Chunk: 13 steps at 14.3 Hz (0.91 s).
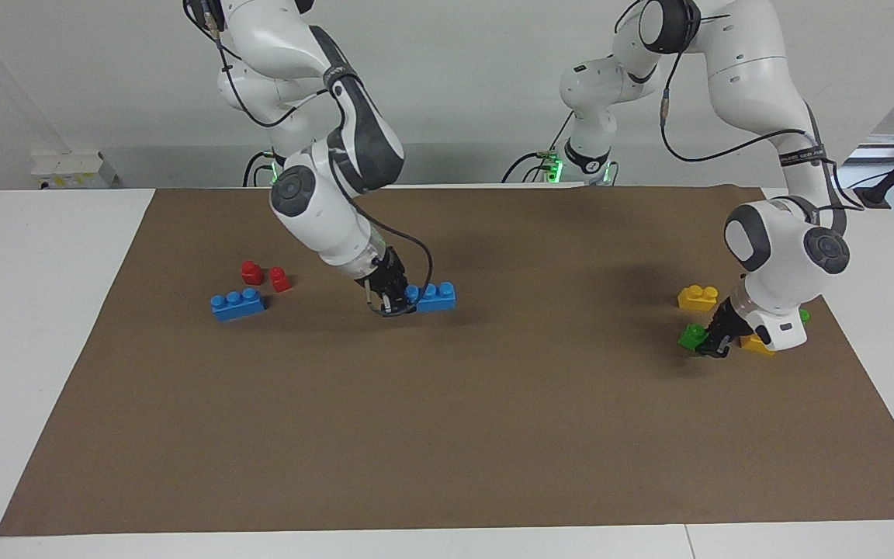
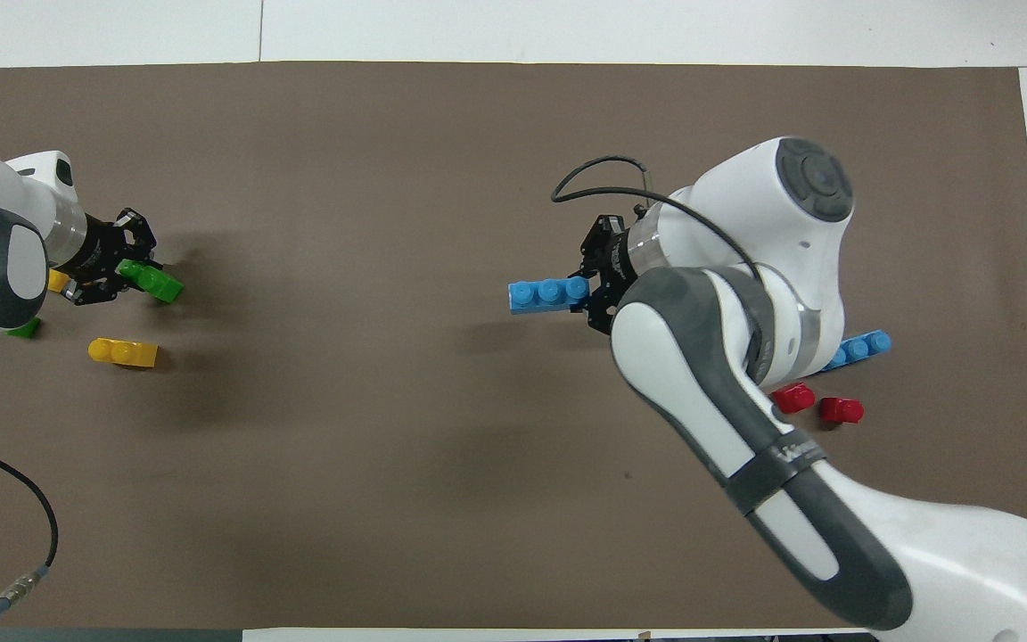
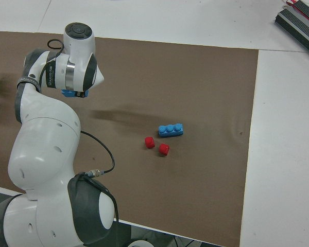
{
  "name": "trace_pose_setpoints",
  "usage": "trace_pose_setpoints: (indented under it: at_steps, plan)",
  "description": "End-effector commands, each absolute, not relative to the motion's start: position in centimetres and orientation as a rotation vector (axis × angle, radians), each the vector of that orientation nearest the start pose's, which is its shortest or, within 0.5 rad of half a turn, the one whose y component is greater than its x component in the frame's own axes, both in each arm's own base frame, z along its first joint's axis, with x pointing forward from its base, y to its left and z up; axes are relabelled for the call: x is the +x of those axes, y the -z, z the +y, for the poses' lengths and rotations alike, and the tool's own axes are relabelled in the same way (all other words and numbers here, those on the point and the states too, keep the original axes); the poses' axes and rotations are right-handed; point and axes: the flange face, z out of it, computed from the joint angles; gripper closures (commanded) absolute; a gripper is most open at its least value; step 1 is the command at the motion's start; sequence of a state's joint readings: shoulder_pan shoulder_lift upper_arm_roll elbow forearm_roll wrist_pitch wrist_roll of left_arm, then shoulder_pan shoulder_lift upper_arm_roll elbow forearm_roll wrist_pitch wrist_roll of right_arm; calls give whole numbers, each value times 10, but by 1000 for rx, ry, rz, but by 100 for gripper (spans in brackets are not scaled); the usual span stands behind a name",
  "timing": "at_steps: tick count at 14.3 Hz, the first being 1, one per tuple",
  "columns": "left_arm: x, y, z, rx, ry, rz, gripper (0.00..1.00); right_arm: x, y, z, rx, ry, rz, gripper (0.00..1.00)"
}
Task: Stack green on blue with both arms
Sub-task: 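Carry the blue brick and the green brick toward the table center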
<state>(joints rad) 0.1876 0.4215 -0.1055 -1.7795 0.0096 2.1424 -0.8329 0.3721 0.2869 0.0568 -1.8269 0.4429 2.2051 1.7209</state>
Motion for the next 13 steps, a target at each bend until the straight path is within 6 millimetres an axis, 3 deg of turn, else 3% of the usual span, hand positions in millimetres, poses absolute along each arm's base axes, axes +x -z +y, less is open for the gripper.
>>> trace_pose_setpoints:
  at_steps: [1,2,4,7,13]
  plan:
    - [639,-357,35,-2825,-85,-1479,100,541,-374,295,-1967,-392,2011,100]
    - [637,-370,30,-2787,-76,-1552,100,533,-367,306,-1947,-417,2009,100]
    - [630,-396,-3,-2734,-62,-1641,100,522,-359,324,-1902,-428,2001,100]
    - [618,-421,-47,-2624,-80,-1786,100,508,-335,337,-1922,-403,1992,100]
    - [575,-447,-131,-2423,-59,-2042,100,503,-313,340,-1906,-401,2018,100]
